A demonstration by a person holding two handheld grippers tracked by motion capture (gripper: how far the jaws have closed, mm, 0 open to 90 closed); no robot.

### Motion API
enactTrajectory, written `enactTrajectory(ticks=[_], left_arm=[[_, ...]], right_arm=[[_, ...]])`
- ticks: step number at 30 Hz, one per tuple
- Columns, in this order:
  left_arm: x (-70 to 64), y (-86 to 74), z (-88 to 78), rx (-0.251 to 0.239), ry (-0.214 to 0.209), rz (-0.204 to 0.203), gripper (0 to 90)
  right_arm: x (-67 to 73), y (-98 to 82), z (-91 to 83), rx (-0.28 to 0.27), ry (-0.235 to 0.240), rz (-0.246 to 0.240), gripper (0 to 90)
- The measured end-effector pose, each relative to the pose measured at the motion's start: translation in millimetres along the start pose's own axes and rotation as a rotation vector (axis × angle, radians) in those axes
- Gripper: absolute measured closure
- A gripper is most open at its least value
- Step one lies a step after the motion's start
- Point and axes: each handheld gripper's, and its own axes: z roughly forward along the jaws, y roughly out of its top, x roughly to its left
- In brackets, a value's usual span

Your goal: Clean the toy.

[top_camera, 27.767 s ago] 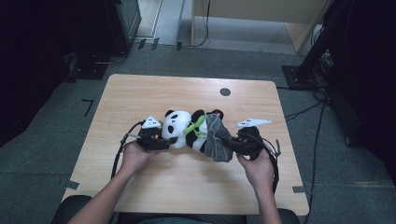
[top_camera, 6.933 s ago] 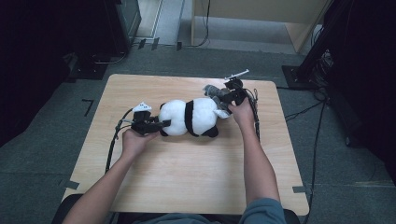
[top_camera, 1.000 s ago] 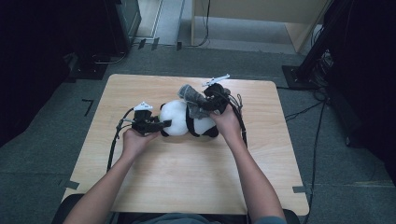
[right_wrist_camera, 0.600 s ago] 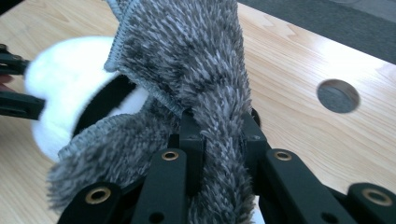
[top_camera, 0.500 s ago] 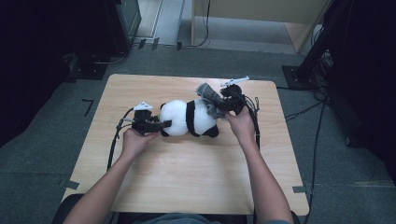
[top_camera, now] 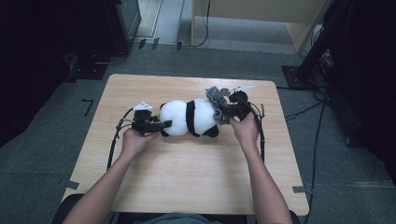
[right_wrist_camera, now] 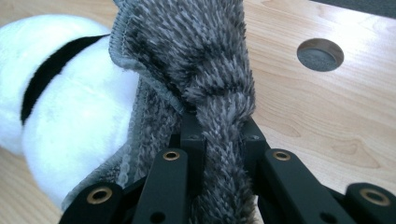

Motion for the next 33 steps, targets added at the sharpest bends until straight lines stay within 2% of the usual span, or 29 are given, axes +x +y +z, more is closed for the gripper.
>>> enactTrajectory(ticks=[2,6,10,13,17,20,22,24,27,29,33], left_arm=[[0.8,-0.6,0.0,-0.004,-0.005,0.001,40.2],[0.5,-0.9,0.4,-0.008,-0.001,0.005,40.2],[0.8,-1.6,0.6,-0.014,-0.002,0.012,39.9],[1.1,-1.7,0.3,-0.011,-0.003,0.013,39.5],[2.1,-1.9,0.0,-0.01,-0.009,0.011,39.2],[2.3,-2.0,-0.1,-0.01,-0.006,0.013,38.7],[2.6,-2.0,-0.3,-0.01,-0.007,0.015,38.3],[2.6,-2.0,-0.3,-0.012,-0.009,0.007,37.5],[2.6,-1.6,-0.8,-0.01,-0.012,0.001,36.8],[1.9,-1.6,-0.8,-0.013,-0.007,0.002,36.6],[1.6,-1.6,-0.7,-0.015,-0.003,0.005,36.2]], right_arm=[[-2.7,-5.6,2.6,-0.007,0.009,0.033,78.6],[-6.8,-15.4,11.2,0.026,-0.005,0.067,78.7],[-8.1,-23.6,16.8,0.024,-0.004,0.071,78.9],[-8.4,-28.7,27.0,0.074,-0.004,0.087,78.9],[-11.2,-36.6,34.5,0.08,0.021,0.106,78.9],[-15.7,-40.4,36.1,0.128,0.001,0.099,78.6],[-19.4,-41.5,32.7,0.131,-0.001,0.103,78.5],[-22.9,-39.8,24.7,0.103,-0.003,0.112,78.5],[-25.6,-32.5,8.9,0.056,-0.027,0.094,78.5],[-25.7,-26.0,-1.0,0.045,-0.027,0.095,78.5],[-20.9,-10.8,-21.3,0.002,-0.045,0.048,78.5]])
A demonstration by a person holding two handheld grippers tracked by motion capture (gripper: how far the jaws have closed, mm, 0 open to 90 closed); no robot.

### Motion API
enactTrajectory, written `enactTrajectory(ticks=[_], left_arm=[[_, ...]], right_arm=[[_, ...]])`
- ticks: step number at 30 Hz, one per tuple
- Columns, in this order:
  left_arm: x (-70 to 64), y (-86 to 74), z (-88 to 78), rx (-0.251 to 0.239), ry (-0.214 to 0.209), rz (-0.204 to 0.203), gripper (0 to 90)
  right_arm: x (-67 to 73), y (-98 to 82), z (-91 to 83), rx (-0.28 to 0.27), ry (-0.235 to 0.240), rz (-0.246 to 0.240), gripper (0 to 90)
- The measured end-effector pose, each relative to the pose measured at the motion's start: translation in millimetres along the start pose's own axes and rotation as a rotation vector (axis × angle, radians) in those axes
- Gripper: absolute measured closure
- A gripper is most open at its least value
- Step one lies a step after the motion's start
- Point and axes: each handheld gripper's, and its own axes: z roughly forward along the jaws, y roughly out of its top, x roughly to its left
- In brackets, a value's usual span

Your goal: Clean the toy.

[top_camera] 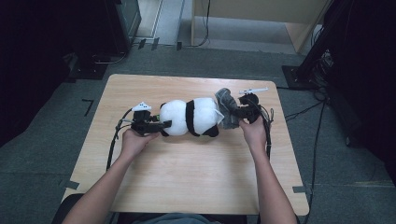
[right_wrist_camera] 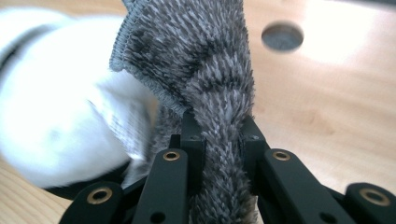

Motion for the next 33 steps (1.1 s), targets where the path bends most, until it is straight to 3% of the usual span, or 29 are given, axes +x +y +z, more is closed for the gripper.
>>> enactTrajectory(ticks=[6,13,22,33], left_arm=[[-0.6,0.2,0.0,-0.002,0.006,0.005,35.6],[-1.2,0.1,0.0,-0.011,0.009,0.01,35.4],[-2.1,0.5,-0.7,-0.011,0.013,0.01,35.3],[-3.0,1.0,-0.9,-0.016,0.018,0.017,35.2]], right_arm=[[20.0,25.7,-18.7,-0.028,0.0,-0.068,78.4],[54.5,52.5,-19.6,-0.041,0.028,-0.151,78.3],[101.6,78.9,-1.6,-0.017,0.073,-0.237,78.3],[148.6,89.5,31.5,0.037,0.132,-0.297,78.3]])
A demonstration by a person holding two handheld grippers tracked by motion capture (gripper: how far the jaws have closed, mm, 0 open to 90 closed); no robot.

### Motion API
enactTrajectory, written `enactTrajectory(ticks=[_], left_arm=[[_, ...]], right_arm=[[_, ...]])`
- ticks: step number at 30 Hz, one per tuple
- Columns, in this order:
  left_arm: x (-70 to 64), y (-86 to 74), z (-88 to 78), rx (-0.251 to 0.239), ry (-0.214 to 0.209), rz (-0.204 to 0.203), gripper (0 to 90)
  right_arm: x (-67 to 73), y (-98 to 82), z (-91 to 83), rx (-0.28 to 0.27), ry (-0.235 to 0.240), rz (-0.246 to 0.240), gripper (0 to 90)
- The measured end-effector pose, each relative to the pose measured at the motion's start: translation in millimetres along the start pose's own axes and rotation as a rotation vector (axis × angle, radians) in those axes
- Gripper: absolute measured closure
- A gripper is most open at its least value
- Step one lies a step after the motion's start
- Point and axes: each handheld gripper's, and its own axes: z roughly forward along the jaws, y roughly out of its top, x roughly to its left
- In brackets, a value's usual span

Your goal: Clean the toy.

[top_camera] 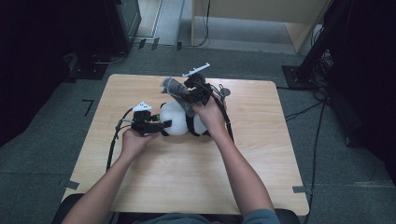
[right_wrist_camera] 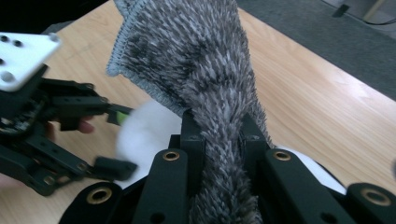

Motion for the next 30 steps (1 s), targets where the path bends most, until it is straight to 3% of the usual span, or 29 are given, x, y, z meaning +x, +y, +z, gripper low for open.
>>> enactTrajectory(ticks=[6,12,17,21,24,30], left_arm=[[0.0,0.1,-0.3,0.0,0.002,0.005,35.1],[-0.9,0.4,-0.7,0.002,0.008,0.01,35.1],[-1.3,0.6,-0.8,0.011,0.009,0.002,35.5],[-1.8,0.8,-0.3,0.019,0.016,0.002,35.7],[-1.8,0.6,0.8,0.026,0.013,-0.009,35.8],[-5.1,0.6,2.7,0.036,0.037,0.028,36.3]], right_arm=[[20.7,12.1,20.7,0.011,0.084,-0.009,78.4],[35.5,12.1,42.9,0.052,0.116,-0.018,78.3],[33.6,4.8,58.2,0.09,0.124,-0.006,78.3],[27.7,-0.7,62.0,0.081,0.135,0.007,78.3],[26.5,-3.8,62.0,0.079,0.112,-0.023,78.3],[21.6,-8.6,59.5,0.068,0.111,-0.025,78.2]])
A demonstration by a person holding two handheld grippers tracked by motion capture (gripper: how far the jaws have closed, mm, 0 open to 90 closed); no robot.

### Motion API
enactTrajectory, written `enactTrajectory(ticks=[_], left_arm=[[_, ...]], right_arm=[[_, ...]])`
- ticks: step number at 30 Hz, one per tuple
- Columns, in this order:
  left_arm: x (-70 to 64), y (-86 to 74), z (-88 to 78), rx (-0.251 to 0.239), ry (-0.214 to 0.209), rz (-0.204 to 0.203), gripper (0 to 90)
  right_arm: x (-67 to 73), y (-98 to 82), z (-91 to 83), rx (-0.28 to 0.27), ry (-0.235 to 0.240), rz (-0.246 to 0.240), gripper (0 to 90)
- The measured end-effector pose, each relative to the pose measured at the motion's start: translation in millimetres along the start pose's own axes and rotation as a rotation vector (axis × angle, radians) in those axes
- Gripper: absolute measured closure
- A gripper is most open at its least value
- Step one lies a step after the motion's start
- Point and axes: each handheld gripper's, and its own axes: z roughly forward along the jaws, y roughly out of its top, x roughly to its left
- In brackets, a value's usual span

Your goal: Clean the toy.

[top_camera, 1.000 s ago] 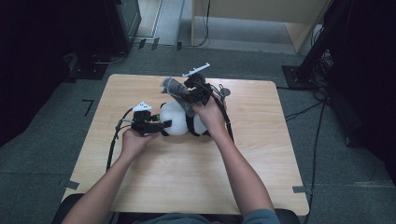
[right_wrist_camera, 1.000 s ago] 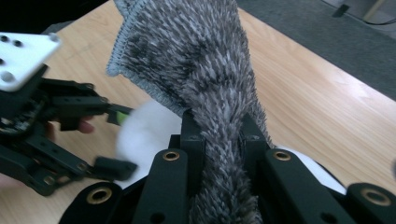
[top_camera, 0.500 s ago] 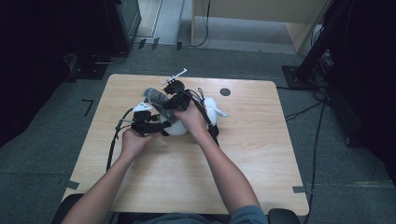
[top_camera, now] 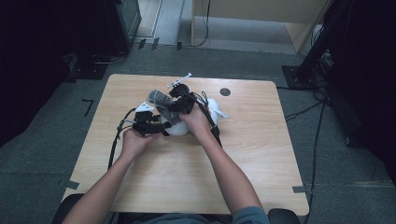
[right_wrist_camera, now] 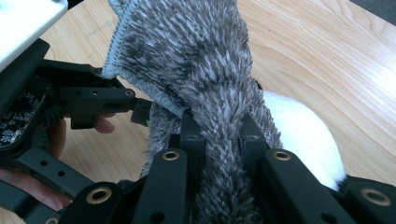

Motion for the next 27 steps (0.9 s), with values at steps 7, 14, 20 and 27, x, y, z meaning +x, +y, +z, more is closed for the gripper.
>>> enactTrajectory(ticks=[7,14,20,27], left_arm=[[2.6,-0.7,0.5,-0.003,-0.026,-0.004,38.7],[1.7,-0.4,0.3,-0.018,-0.044,-0.015,50.6],[0.7,-0.1,-0.3,-0.012,-0.041,-0.002,54.4],[-1.5,0.5,-0.5,-0.007,-0.037,0.002,55.3]], right_arm=[[-6.2,-2.6,-11.2,0.011,-0.026,0.008,78.0],[-18.8,-7.6,-27.2,0.017,-0.069,0.015,78.0],[-36.4,-19.1,-43.8,0.01,-0.097,0.046,78.0],[-52.4,-33.9,-63.0,-0.026,-0.111,0.079,78.0]])
